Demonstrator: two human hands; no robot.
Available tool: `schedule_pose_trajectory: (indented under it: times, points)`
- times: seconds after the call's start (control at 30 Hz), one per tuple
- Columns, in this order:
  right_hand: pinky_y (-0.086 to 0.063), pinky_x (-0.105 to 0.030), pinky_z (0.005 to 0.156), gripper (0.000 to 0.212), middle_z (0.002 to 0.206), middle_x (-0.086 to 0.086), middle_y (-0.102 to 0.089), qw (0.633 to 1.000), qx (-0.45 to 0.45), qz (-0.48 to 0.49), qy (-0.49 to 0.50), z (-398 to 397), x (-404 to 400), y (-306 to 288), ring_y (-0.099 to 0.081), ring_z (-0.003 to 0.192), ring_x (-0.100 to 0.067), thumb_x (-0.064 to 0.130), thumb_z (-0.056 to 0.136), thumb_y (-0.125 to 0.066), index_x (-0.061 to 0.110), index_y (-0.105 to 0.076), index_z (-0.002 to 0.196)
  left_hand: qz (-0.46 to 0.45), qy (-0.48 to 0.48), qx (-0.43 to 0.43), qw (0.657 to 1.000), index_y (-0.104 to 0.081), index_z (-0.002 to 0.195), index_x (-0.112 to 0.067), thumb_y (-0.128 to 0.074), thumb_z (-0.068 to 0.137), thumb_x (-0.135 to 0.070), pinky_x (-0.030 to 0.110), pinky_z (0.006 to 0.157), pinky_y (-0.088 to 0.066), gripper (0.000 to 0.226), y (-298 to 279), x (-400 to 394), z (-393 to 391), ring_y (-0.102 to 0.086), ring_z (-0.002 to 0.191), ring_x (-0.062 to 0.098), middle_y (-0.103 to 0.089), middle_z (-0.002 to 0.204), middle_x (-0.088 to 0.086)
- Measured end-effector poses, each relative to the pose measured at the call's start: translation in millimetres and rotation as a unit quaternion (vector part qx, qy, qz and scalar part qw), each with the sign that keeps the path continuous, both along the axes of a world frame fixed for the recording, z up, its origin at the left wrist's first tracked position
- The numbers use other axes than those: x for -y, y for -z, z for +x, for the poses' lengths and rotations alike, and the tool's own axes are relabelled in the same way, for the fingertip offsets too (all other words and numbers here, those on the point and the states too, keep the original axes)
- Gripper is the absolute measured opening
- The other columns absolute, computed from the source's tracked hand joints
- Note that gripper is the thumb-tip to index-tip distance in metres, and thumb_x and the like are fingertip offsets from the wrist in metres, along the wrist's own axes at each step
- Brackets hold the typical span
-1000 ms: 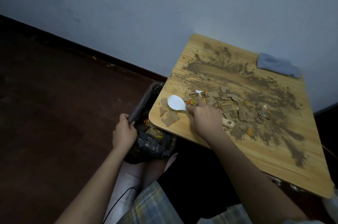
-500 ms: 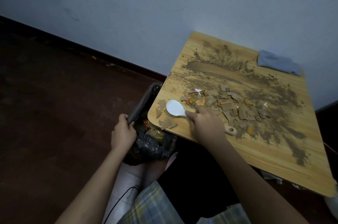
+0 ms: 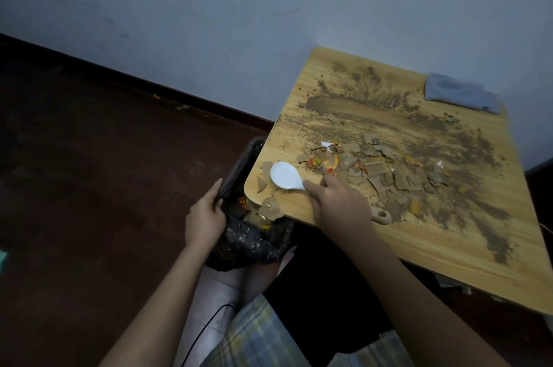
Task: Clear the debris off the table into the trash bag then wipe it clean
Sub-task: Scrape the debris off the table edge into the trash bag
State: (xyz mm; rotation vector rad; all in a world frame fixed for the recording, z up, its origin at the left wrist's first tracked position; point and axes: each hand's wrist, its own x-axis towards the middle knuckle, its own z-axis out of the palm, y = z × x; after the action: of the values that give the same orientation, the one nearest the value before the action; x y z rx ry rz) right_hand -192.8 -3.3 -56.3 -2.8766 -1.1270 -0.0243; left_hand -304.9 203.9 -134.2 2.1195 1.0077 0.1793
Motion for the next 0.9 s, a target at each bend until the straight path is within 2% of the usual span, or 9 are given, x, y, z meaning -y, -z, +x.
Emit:
schedule_pose_trajectory:
  times: [0.2,0.3,0.37,0.43,0.5,0.63,0.73,0.9]
  points:
    - [-0.031,-0.028,0.058,0.040,0.105,-0.005,-0.053,1.000,-0.017,-0.020,-0.013,-5,2,2,-0.055,0.087,-0.026,0.022,0.098,-0.044,0.030,-0.050,0.137,-0.014,-0.019,-0.001,1.000,-0.045,0.139,-0.037,-0.048,0.096,-0.014,0.036,0.091,-0.043,0.049,3,0,-3,-0.057,0.116,0.031,-0.062,0.127,0.006]
    - [-0.033,-0.029,0.058,0.042,0.106,-0.007,-0.053,0.999,-0.019,-0.022,-0.033,-9,2,3,-0.054,0.085,-0.027,0.021,0.099,-0.044,0.028,-0.047,0.140,0.010,-0.029,-0.020,0.999,-0.048,0.135,-0.028,-0.049,0.096,-0.018,0.040,0.086,-0.044,0.040,4,3,-1,-0.058,0.110,0.036,-0.064,0.122,0.010]
    - [-0.032,-0.030,0.055,0.041,0.099,-0.010,-0.057,0.999,-0.023,-0.009,-0.041,-13,2,0,-0.055,0.077,-0.029,0.016,0.095,-0.053,0.023,-0.056,0.135,0.028,-0.036,-0.041,0.998,-0.050,0.125,-0.022,-0.048,0.096,-0.021,0.042,0.083,-0.045,0.029,4,4,1,-0.059,0.104,0.039,-0.065,0.116,0.012]
    - [-0.030,-0.029,0.047,0.036,0.082,-0.011,-0.059,0.998,-0.018,-0.015,-0.060,-18,0,-4,-0.055,0.062,-0.030,0.010,0.083,-0.069,0.017,-0.069,0.119,0.035,-0.039,-0.056,0.997,-0.051,0.116,-0.020,-0.048,0.096,-0.024,0.042,0.080,-0.045,0.020,3,3,2,-0.060,0.101,0.040,-0.066,0.110,0.013]
    - [-0.029,-0.027,0.043,0.035,0.075,-0.010,-0.059,0.997,0.005,-0.012,-0.071,-18,0,-4,-0.054,0.055,-0.029,0.009,0.076,-0.076,0.017,-0.074,0.110,0.036,-0.040,-0.061,0.997,-0.051,0.110,-0.019,-0.048,0.096,-0.025,0.042,0.078,-0.045,0.016,1,3,3,-0.060,0.099,0.040,-0.066,0.108,0.013]
    - [-0.029,-0.028,0.055,0.038,0.099,-0.008,-0.057,0.999,0.007,0.001,-0.037,-2,-1,-3,-0.056,0.077,-0.028,0.019,0.097,-0.048,0.027,-0.056,0.134,0.060,-0.025,-0.071,0.995,-0.049,0.106,-0.017,-0.048,0.096,-0.024,0.041,0.080,-0.044,0.012,-1,2,3,-0.061,0.097,0.036,-0.067,0.104,0.012]
    - [-0.028,-0.028,0.057,0.036,0.104,-0.005,-0.054,1.000,0.029,-0.009,-0.006,12,-9,-8,-0.057,0.087,-0.026,0.023,0.099,-0.044,0.031,-0.054,0.132,0.051,-0.020,-0.057,0.997,-0.049,0.104,-0.015,-0.048,0.097,-0.022,0.042,0.077,-0.045,0.010,-3,2,1,-0.061,0.094,0.038,-0.066,0.102,0.014]
    - [-0.033,-0.028,0.060,0.030,0.103,-0.005,-0.053,0.999,0.024,-0.032,-0.001,27,-30,-14,-0.057,0.093,-0.027,0.018,0.097,-0.045,0.028,-0.059,0.122,0.066,0.001,-0.032,0.997,-0.052,0.104,-0.013,-0.049,0.095,-0.015,0.044,0.078,-0.045,0.010,-7,3,-3,-0.059,0.096,0.036,-0.063,0.103,0.010]
